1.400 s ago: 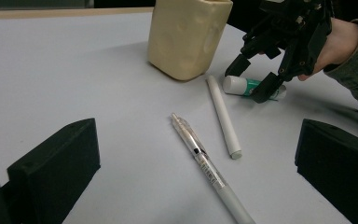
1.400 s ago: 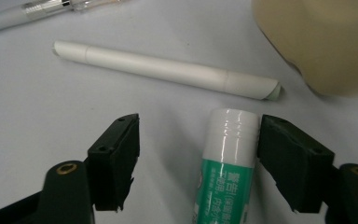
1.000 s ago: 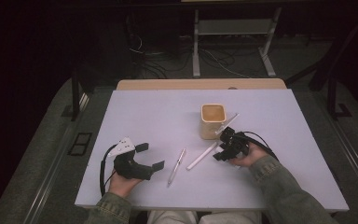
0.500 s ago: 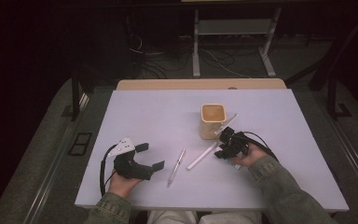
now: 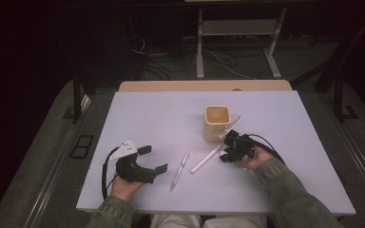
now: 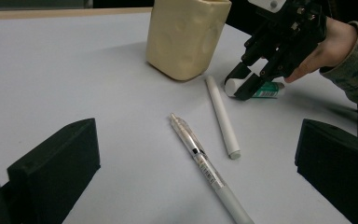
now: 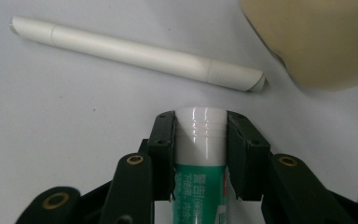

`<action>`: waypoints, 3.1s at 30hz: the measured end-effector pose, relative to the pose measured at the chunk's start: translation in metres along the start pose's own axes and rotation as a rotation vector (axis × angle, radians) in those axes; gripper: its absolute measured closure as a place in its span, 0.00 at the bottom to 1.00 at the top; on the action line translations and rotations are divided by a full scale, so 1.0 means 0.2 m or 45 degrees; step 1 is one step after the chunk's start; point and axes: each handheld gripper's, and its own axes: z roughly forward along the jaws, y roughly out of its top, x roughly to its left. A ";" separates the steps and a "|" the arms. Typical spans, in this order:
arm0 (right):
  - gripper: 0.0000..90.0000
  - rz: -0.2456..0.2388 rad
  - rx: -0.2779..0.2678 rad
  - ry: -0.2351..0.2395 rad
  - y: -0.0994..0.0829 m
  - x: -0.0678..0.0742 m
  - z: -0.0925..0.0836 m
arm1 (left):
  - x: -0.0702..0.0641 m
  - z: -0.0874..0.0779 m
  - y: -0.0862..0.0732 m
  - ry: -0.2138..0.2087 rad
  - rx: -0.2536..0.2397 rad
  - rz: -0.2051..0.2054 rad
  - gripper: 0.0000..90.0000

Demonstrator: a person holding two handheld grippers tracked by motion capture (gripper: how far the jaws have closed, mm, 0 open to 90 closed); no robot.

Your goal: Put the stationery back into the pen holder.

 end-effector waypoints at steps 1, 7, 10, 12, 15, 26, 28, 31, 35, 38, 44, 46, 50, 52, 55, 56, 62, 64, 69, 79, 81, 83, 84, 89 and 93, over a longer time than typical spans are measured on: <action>0.72 -0.004 0.002 -0.004 0.00 0.00 0.00 | 0.00 0.00 0.00 0.000 0.000 0.000 0.00; 0.72 -0.013 -0.011 -0.007 -0.01 0.01 -0.02 | 0.00 0.00 0.00 0.000 0.000 -0.004 0.00; 0.72 -0.011 -0.043 -0.003 -0.01 0.02 -0.04 | 0.00 0.00 0.00 0.000 -0.001 -0.004 0.00; 0.72 -0.010 -0.058 0.004 -0.01 0.02 -0.06 | 0.00 0.00 0.00 0.000 0.000 -0.004 0.00; 0.72 -0.020 -0.070 0.015 -0.01 0.04 -0.08 | 0.00 0.00 0.00 0.000 0.000 -0.004 0.00; 0.72 -0.056 -0.141 0.012 0.03 0.08 -0.17 | 0.00 0.00 0.00 0.001 -0.001 -0.007 0.00; 0.72 -0.050 -0.153 0.016 0.03 0.08 -0.19 | 0.00 0.00 0.00 0.001 -0.001 -0.007 0.00; 0.72 -0.047 -0.189 0.019 0.05 0.07 -0.23 | 0.00 0.00 0.00 0.000 0.000 -0.007 0.00; 0.72 -0.039 -0.228 0.027 0.07 0.07 -0.28 | 0.00 0.00 0.00 0.002 -0.001 -0.005 0.00; 0.72 -0.042 -0.244 0.030 0.08 0.07 -0.30 | 0.00 0.00 0.00 0.002 -0.003 -0.006 0.00; 0.72 -0.036 -0.294 0.017 0.10 0.06 -0.38 | 0.00 0.00 0.00 0.002 -0.002 -0.001 0.00; 0.72 -0.031 -0.311 0.015 0.11 0.05 -0.41 | 0.00 0.00 0.00 0.002 -0.003 -0.001 0.00; 0.72 -0.032 -0.334 0.012 0.13 0.04 -0.43 | 0.00 0.00 0.00 0.003 -0.003 -0.003 0.00; 0.72 -0.036 -0.340 0.009 0.14 0.04 -0.45 | 0.00 0.00 0.00 0.003 -0.003 -0.003 0.00; 0.72 -0.040 -0.350 0.010 0.15 0.04 -0.47 | 0.00 0.00 0.00 0.002 -0.003 -0.005 0.00; 0.72 -0.035 -0.352 0.005 0.16 0.04 -0.47 | 0.00 0.00 0.00 0.003 -0.001 -0.002 0.00; 0.72 -0.037 -0.386 -0.002 0.20 0.02 -0.52 | 0.00 0.00 0.00 0.003 -0.003 0.000 0.00; 0.72 -0.035 -0.397 0.000 0.21 0.01 -0.53 | 0.00 0.00 0.00 0.002 -0.003 0.001 0.00; 0.72 -0.026 -0.417 -0.011 0.24 -0.01 -0.56 | 0.00 0.00 0.00 0.001 -0.002 0.001 0.00; 0.72 -0.012 -0.460 -0.033 0.32 -0.08 -0.64 | 0.00 0.00 0.00 -0.002 -0.002 0.000 0.00; 0.72 -0.009 -0.463 -0.037 0.33 -0.08 -0.64 | 0.00 0.00 0.00 -0.001 -0.002 0.000 0.00; 0.72 -0.003 -0.471 -0.043 0.34 -0.10 -0.66 | 0.00 0.00 0.00 -0.002 -0.002 0.000 0.00; 0.72 -0.003 -0.481 -0.045 0.36 -0.11 -0.67 | 0.00 0.00 0.00 -0.002 -0.001 0.000 0.00; 0.72 -0.012 -0.494 -0.063 0.42 -0.13 -0.70 | 0.00 0.00 0.00 -0.001 0.000 -0.004 0.00; 0.72 -0.010 -0.518 -0.064 0.46 -0.15 -0.71 | 0.00 0.00 0.00 -0.002 -0.002 -0.005 0.00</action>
